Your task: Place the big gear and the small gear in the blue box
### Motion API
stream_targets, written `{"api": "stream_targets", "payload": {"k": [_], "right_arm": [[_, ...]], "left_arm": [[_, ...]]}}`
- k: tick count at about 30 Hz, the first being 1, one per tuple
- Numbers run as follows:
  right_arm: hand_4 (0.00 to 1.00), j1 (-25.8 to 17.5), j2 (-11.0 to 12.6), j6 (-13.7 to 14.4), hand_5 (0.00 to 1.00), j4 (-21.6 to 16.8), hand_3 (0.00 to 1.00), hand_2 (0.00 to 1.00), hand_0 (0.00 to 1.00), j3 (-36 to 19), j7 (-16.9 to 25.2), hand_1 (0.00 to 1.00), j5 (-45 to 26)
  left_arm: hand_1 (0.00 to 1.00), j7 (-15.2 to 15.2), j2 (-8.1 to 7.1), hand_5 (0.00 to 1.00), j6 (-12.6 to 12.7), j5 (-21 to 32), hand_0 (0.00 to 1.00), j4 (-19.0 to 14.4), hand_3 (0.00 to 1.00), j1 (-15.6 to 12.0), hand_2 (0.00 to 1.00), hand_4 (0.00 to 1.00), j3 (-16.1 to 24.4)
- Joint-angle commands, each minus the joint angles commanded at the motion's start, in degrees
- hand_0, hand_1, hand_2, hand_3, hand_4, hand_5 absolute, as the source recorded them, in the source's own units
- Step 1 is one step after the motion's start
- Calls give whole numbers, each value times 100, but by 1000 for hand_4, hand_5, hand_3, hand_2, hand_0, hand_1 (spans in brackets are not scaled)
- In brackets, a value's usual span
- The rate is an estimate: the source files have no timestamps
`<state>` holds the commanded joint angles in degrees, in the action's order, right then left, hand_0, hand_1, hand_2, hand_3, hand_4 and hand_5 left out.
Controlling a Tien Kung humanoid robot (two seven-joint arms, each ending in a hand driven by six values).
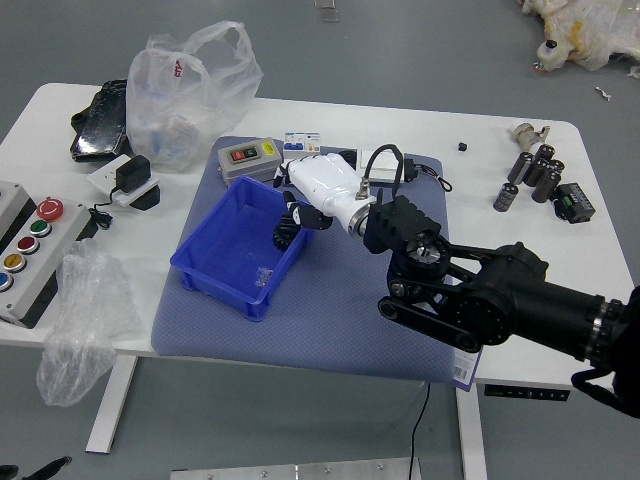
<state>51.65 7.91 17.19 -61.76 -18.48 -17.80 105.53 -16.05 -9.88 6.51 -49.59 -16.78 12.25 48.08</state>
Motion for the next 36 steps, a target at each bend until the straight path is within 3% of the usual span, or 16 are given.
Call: {"api": "stream_targets", "payload": {"k": [5,6,11,12,17,18,20,24,25,29,30,35,36], "right_arm": [[524,-493,429,388,255,-378,696,753,616,-829,338,742,-386],[706,-617,501,490,393,-453,894,886,896,-1017,457,859,-529],[706,-1217,755,896,393,-706,894,886,896,-1888,1050,859,-1167],[780,-1329,791,942,465,-735,932,931,928,-2048,1162,886,-1277],[780,-1966,977,1113,465,-924,932,931,928,-2877,1776,886,-1774],[839,-2084,1005,1133,508,-963,945,945,938,-3027,1880,906,-1828],[839,-2331,1062,1179,508,-1030,945,945,938,-3326,2094,906,-1933],[839,-2789,1147,1279,508,-1075,945,945,938,-3875,2363,906,-2103],[851,-2887,1164,1311,530,-1087,946,987,907,-4020,2411,929,-2140],[851,-3113,1159,1398,530,-1099,946,987,907,-4425,2561,929,-2300],[874,-3128,1145,1408,550,-1090,949,998,785,-4460,2578,915,-2323],[874,-3076,1003,1435,550,-1042,949,998,785,-4530,2625,915,-2348],[875,-3073,972,1446,550,-1046,950,998,740,-4546,2626,903,-2338]], "left_arm": [[566,-6,7,712,3,13,661,4,752,-29,587,763,1],[566,-4,8,709,4,20,661,5,752,-33,587,764,-2],[566,37,16,709,7,89,661,17,752,-42,587,764,-60],[566,43,16,707,5,95,661,20,751,-41,587,765,-69],[566,95,11,707,0,164,661,37,751,-17,587,765,-151],[552,103,10,683,0,183,660,39,752,-13,585,766,-169],[552,97,8,683,-14,213,660,43,752,-8,585,766,-198],[552,6,7,683,-69,159,660,43,752,-6,585,766,-158],[453,-26,8,652,-93,138,659,44,751,-2,545,764,-144],[453,-27,22,652,-106,111,659,56,751,30,545,764,-163],[410,-22,23,645,-101,113,658,58,751,36,506,768,-169],[410,-28,16,645,-98,71,658,64,751,79,506,768,-167],[345,-33,9,633,-98,58,658,65,749,91,435,761,-162]]}}
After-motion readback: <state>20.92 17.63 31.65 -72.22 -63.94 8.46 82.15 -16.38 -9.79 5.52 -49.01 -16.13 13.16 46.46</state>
